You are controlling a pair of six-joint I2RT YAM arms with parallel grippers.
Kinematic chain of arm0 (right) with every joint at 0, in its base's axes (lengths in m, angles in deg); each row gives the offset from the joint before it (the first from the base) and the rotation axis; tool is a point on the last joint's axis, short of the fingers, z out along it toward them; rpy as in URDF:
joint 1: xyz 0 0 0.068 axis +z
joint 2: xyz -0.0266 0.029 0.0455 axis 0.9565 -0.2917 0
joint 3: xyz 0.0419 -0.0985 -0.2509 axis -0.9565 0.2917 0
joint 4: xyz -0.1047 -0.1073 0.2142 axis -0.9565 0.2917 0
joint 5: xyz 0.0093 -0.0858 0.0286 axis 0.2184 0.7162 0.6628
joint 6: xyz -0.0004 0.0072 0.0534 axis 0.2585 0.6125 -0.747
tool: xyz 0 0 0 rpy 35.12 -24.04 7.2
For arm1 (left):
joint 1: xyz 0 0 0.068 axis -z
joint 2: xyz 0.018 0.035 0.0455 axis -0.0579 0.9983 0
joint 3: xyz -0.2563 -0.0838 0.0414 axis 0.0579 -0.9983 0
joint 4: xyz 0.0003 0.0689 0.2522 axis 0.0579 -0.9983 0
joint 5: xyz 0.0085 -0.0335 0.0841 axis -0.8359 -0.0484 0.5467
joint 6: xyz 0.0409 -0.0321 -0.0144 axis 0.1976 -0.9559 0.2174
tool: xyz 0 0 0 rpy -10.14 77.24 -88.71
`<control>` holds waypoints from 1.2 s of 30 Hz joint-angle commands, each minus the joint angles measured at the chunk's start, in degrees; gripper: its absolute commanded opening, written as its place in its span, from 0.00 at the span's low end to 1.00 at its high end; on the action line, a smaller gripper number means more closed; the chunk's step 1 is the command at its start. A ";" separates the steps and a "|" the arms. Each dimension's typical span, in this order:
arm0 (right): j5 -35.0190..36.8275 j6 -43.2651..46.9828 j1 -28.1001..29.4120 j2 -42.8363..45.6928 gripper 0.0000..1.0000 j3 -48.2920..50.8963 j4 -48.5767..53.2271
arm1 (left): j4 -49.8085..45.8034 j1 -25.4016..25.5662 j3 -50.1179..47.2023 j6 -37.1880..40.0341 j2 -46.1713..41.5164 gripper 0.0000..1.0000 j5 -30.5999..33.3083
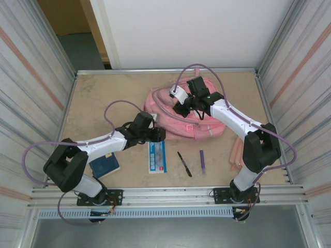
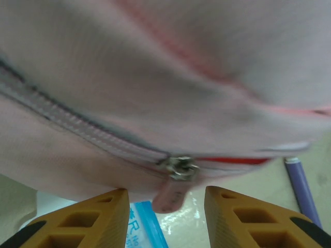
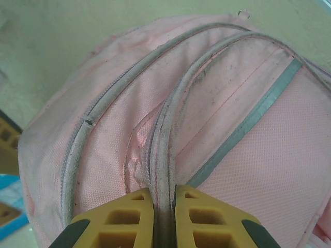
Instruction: Pack the student bag
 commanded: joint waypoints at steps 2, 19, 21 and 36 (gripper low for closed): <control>-6.31 -4.69 0.04 0.59 0.00 -2.75 -2.25 | -1.20 0.10 3.23 -0.96 2.20 0.42 3.45; -4.94 -2.71 0.34 1.09 0.00 -1.59 0.70 | 2.59 -0.56 4.63 5.71 1.89 0.17 -0.11; -2.44 -0.75 0.56 1.28 0.00 -0.41 0.82 | 3.29 -1.25 3.51 5.95 0.55 0.13 -1.08; 0.31 11.98 -0.45 1.63 0.00 0.62 7.42 | 4.54 -16.01 -8.79 4.50 -8.40 0.00 -7.53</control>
